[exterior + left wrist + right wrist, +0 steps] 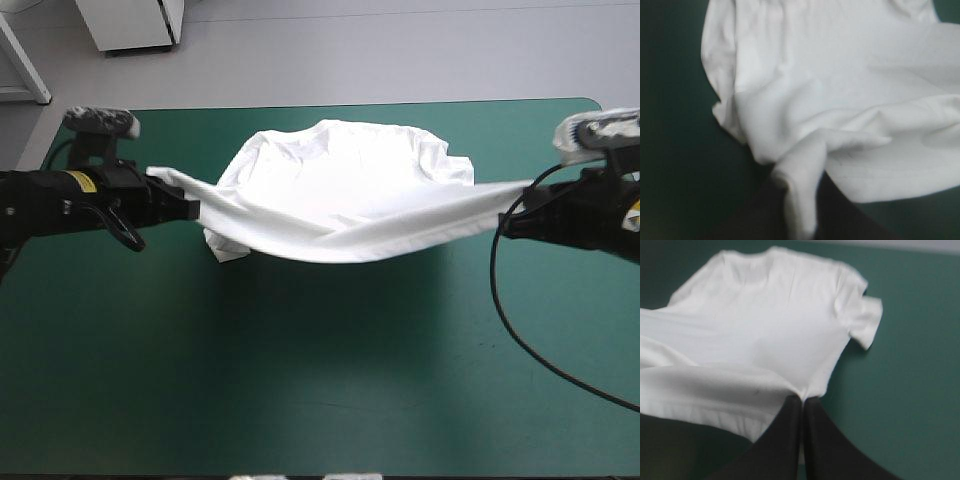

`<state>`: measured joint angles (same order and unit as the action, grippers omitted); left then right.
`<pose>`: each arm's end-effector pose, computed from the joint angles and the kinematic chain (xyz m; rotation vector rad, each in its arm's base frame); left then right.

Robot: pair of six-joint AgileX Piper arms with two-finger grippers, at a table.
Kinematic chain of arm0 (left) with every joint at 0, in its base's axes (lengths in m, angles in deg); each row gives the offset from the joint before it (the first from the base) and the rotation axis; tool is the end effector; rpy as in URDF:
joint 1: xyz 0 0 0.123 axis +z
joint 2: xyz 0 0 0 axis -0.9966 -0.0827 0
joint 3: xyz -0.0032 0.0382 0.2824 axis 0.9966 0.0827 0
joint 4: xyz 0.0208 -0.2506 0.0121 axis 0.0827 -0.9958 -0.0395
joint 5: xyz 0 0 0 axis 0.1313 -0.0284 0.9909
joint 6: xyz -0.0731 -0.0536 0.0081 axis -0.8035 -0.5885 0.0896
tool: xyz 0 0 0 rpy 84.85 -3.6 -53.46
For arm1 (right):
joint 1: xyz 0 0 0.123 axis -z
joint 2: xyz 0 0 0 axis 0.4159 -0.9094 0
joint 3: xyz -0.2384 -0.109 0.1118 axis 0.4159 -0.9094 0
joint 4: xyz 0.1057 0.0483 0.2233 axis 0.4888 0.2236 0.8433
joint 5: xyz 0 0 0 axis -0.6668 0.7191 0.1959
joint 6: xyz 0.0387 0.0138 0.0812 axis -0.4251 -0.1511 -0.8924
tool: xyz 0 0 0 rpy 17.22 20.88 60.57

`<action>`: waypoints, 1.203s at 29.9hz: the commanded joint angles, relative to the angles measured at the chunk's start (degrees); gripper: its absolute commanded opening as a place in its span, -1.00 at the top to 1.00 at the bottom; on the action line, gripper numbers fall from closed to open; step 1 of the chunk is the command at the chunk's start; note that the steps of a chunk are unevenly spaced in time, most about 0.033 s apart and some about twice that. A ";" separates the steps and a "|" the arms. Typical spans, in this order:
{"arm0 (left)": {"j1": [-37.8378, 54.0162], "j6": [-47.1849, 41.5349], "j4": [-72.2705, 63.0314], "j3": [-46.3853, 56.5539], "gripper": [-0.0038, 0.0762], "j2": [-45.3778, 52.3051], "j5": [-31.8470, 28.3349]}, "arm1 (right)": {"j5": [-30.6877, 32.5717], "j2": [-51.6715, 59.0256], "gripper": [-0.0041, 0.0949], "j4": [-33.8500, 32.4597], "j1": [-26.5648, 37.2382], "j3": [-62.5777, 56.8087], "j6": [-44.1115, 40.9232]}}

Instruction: Fold the cloth

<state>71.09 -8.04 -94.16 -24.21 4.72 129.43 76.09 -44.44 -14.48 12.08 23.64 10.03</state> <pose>0.2068 -0.0700 0.4720 0.3317 2.3174 -0.3666 0.1489 0.0435 0.5045 -0.2177 2.1470 0.2927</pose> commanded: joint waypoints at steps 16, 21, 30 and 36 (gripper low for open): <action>-0.27 10.54 -7.27 -33.65 0.93 1.53 -29.40 | -23.81 -14.25 0.94 0.14 0.11 50.41 14.15; -0.27 13.71 -12.28 -35.77 0.93 1.53 -34.72 | -30.81 -16.98 0.94 2.17 0.11 58.31 16.98; -0.27 16.04 -14.60 -36.53 0.93 -0.66 -35.00 | -23.47 -20.07 0.94 2.04 0.11 59.96 15.45; -0.27 16.04 -13.68 -36.53 0.93 -7.69 -33.74 | -19.16 -27.17 0.94 1.16 0.11 59.96 15.16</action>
<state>71.09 7.98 -107.93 -59.92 0.09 99.26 59.72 -68.83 -12.35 12.08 83.33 25.36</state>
